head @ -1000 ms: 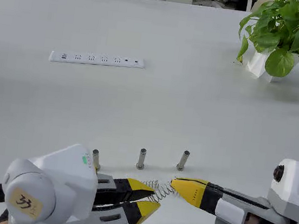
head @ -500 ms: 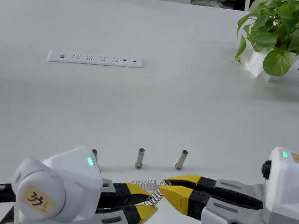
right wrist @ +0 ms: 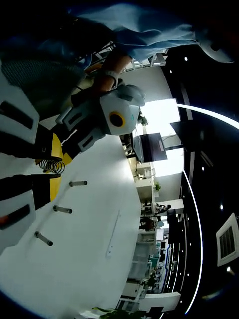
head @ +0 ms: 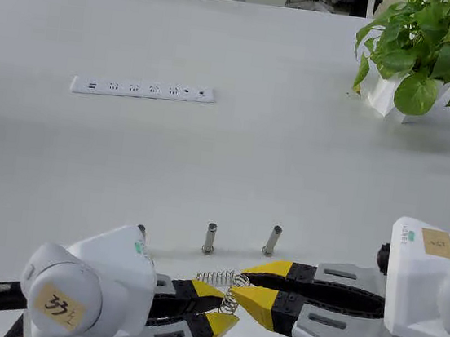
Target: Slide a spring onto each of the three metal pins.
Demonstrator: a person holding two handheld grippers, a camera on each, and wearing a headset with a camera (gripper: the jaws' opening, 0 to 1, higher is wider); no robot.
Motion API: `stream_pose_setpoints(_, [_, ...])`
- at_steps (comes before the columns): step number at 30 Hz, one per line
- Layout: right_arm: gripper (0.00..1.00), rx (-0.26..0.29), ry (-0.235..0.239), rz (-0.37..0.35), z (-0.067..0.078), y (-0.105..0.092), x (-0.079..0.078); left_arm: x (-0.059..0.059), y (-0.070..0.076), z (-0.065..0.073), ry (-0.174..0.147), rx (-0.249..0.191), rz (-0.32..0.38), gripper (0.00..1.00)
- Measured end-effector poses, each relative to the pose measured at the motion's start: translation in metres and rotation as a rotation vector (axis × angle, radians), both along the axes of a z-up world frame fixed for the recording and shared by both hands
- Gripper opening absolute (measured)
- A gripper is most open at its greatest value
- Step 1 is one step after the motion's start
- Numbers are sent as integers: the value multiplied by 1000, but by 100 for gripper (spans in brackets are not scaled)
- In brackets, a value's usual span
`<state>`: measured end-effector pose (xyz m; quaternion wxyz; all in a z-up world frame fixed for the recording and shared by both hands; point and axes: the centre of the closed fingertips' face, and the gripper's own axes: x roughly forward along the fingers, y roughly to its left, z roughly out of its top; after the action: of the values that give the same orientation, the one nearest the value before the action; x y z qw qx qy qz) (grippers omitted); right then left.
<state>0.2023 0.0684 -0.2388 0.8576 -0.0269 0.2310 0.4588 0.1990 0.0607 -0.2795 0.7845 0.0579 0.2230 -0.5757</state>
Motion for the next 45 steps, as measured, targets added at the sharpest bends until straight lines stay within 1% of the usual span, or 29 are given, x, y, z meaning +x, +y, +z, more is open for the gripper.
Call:
stream_pose_setpoints(3, [7,8,5,-3,0,-1,0,0,0,1,-1,-2,-2,6])
stream_pose_setpoints(4, [7,6,4,-3,0,-1,0,0,0,1,-5,-2,-3,6])
stream_pose_setpoints(8, [7,4,4,-4,0,-1,0,-1,-1,1,-4,-5,-4,6])
stream_pose_setpoints(9, [7,-1,2,-3,-1,-1,0,-2,-1,1,0,-3,-6,6])
stream_pose_setpoints(13, [7,-17,-1,13,-2,-1,-2,-3,0,-1,-7,9,-18,6])
stream_pose_setpoints(14, [7,-26,-9,24,-3,-1,-2,-3,0,-1,-9,12,-22,6])
stream_pose_setpoints(15, [8,-40,-16,36,-4,-1,-2,-3,0,-1,-9,14,-26,6])
stream_pose_setpoints(16, [11,-60,-21,48,-5,-1,-3,-3,0,-1,-14,18,-31,6])
stream_pose_setpoints(18, [23,-85,-21,74,-7,0,-4,-3,1,-3,-20,34,-44,6])
stream_pose_setpoints(19, [27,-122,-28,96,-8,-1,-3,-3,2,-6,-36,55,-58,6])
stream_pose_setpoints(20, [27,-150,-35,124,-9,-2,-4,-4,2,-8,-37,70,-68,6])
stream_pose_setpoints(21, [25,-182,-51,168,-8,-1,-5,-5,3,-10,-50,84,-85,6])
stream_pose_setpoints(23, [25,-211,-50,221,-7,2,-8,-7,4,-13,-65,113,-113,6])
stream_pose_setpoints(24, [26,-238,-48,270,-7,4,-11,-8,4,-16,-81,134,-131,6])
stream_pose_setpoints(25, [25,-258,-52,299,-7,5,-12,-10,5,-17,-86,143,-142,6])
stream_pose_setpoints(26, [25,-306,-70,345,-8,4,-12,-11,4,-18,-97,152,-161,6])
stream_pose_setpoints(28, [24,-355,-72,407,-10,5,-16,-13,4,-19,-103,162,-177,6])
stream_pose_setpoints(29, [24,-390,-79,449,-12,5,-16,-14,4,-20,-107,168,-189,6])
stream_pose_setpoints(32, [23,-438,-63,526,-15,6,-21,-15,4,-21,-123,185,-213,6])
stream_pose_setpoints(33, [22,-457,-74,552,-16,6,-21,-16,4,-20,-124,187,-220,6])
stream_pose_setpoints(35, [20,-492,-75,582,-19,5,-22,-17,3,-20,-125,188,-230,6])
stream_pose_setpoints(36, [19,-521,-66,605,-23,3,-24,-17,2,-20,-126,190,-238,6])
stream_pose_setpoints(38, [18,-541,-68,636,-27,3,-25,-18,1,-21,-130,194,-246,6])
stream_pose_setpoints(39, [18,-559,-65,653,-30,2,-26,-19,1,-21,-133,198,-253,6])
stream_pose_setpoints(41, [17,-571,-54,676,-32,2,-29,-20,0,-21,-132,199,-259,6])
stream_pose_setpoints(45, [15,-588,-53,699,-36,1,-30,-21,-2,-21,-137,201,-269,6])
